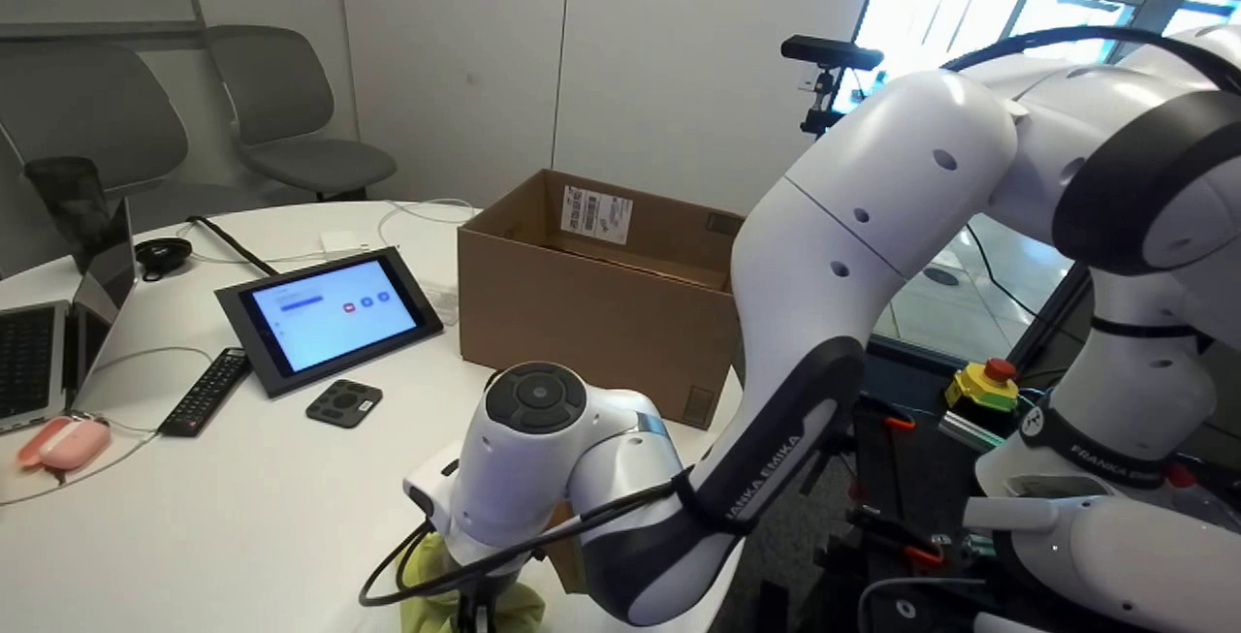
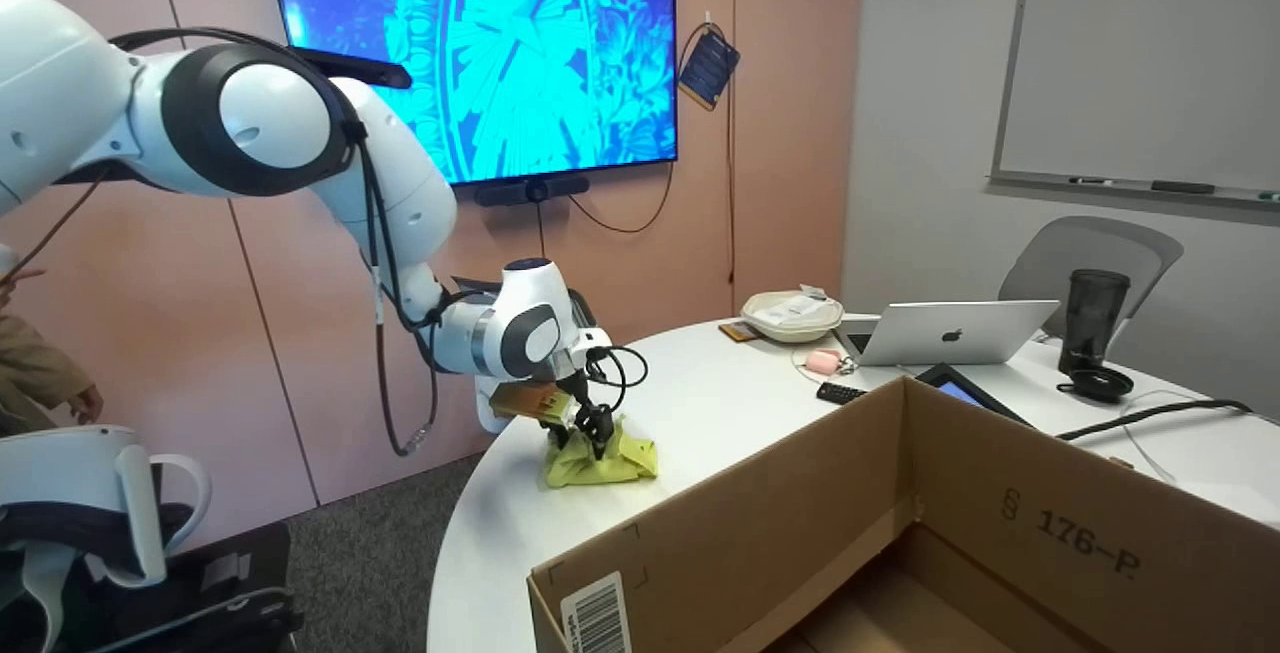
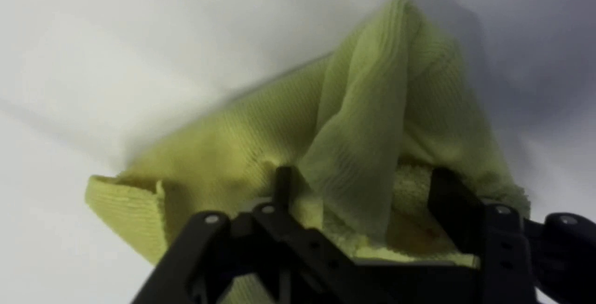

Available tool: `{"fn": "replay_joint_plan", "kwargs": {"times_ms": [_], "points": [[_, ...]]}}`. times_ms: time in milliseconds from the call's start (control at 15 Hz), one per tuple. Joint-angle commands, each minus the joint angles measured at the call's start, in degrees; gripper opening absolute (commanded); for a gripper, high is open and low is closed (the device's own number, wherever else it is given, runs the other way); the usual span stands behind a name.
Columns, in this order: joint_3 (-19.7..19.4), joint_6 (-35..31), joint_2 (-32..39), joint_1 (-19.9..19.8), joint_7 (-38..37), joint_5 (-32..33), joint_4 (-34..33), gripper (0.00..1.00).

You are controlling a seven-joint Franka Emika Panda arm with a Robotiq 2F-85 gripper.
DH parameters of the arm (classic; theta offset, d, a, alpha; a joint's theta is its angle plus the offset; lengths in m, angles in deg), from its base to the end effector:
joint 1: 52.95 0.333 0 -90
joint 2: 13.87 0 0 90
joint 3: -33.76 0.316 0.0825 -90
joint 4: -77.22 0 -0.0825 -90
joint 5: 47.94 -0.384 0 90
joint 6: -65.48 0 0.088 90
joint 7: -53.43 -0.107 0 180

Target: Put the marker in the towel, fold it then put it in the box

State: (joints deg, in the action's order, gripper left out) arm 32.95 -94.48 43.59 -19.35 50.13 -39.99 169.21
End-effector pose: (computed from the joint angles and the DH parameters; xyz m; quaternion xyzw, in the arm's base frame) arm 0.5698 0.3760 0.0553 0.9434 0.3170 0.0976 0.0053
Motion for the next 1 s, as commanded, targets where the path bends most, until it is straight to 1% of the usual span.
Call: {"fn": "replay_joint_plan", "kwargs": {"times_ms": [0,400,667,800,933], "points": [[5.1,1.2,-3.1,-4.2,3.1,0.8,1.2,1.00],[9.1,1.2,-5.0,-6.4,3.2,0.0,1.5,1.00],[9.2,1.0,-6.6,-6.2,2.2,0.2,3.9,1.00],[8.4,0.8,-6.9,-5.7,1.4,0.4,5.0,1.00],[8.7,0.9,-6.9,-6.2,1.6,0.2,5.9,1.00]]}}
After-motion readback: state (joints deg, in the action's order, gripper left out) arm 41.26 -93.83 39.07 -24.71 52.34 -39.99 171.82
